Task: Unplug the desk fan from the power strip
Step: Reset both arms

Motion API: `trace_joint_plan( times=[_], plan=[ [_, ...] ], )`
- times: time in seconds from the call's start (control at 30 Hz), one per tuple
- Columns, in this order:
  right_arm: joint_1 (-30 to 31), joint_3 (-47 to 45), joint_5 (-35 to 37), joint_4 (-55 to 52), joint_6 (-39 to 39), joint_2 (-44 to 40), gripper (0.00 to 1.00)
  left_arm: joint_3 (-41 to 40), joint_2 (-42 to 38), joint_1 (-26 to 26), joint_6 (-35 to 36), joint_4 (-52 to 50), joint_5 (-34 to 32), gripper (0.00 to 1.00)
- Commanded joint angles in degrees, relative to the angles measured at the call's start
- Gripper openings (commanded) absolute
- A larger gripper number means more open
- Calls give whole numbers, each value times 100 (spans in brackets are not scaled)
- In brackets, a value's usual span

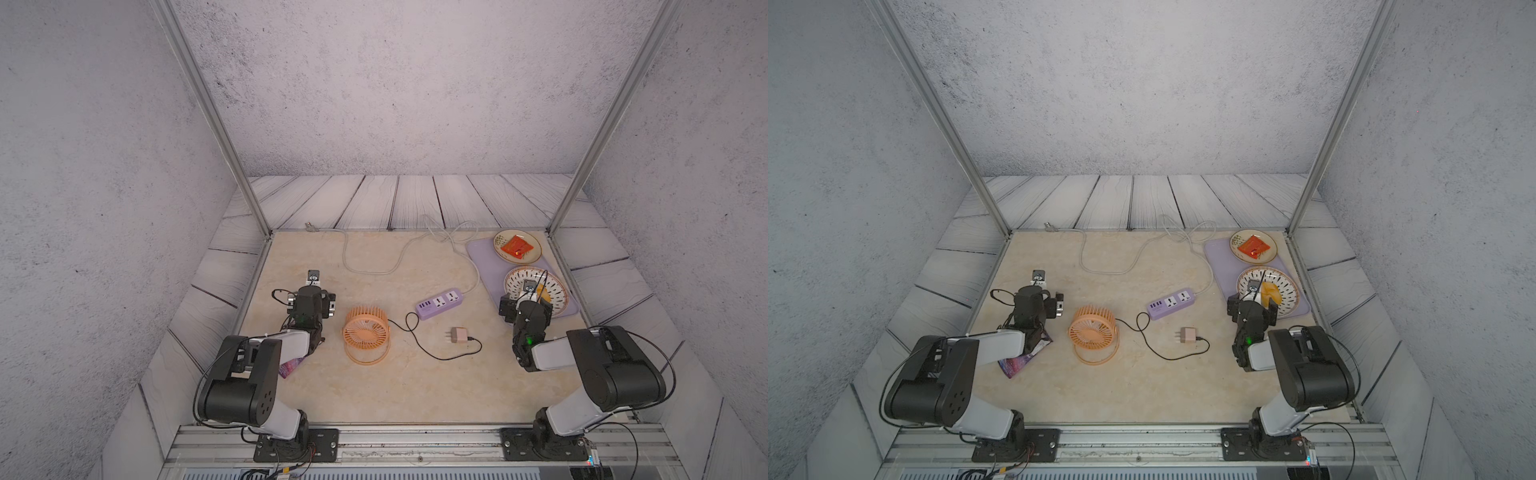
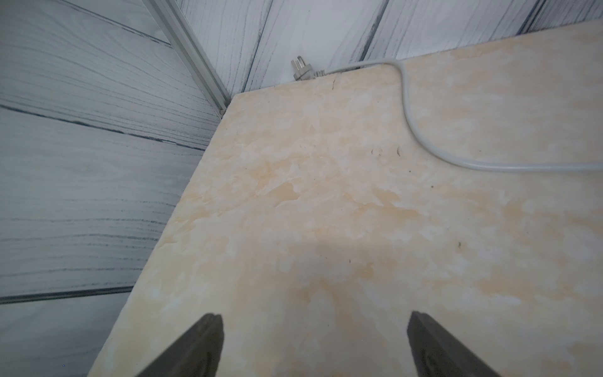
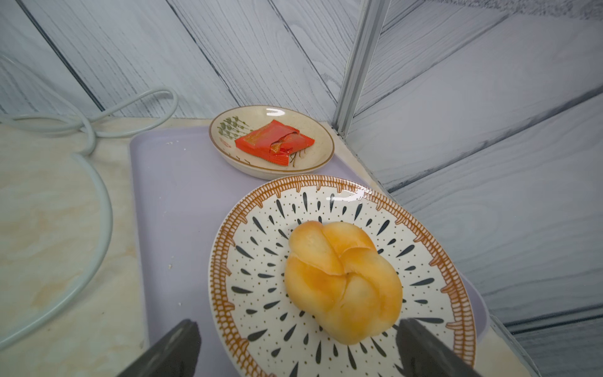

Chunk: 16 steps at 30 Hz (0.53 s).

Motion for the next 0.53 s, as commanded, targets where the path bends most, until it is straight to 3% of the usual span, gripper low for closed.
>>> trace_joint_plan(
  times=[0.0,0.03,0.07,0.1,0.17,0.27,0.33,0.5],
  plan=[
    [-50,266,-90,-180,100,-13,99,-446,186,486,-277,1139,944,100],
    [-54,319,-84,-171,80,46,99,-671,362,473,-224,1985,907,100],
    [-53,315,-96,-136,64,64,99,-562,292,384,-195,1914,760,100],
    [-52,299,-102,-175,62,25,99,-284,52,336,-231,845,615,100],
    [-50,338,-108,-218,75,44,99,-432,308,348,-319,1505,332,100],
    [-50,316,-112,-167,63,42,99,-309,89,289,-461,918,-13,100],
    [-52,337,-126,-214,68,65,99,-434,208,230,-390,1387,-172,100],
    [-103,336,-230,-246,81,33,99,-354,140,229,-426,1134,-186,100]
  ],
)
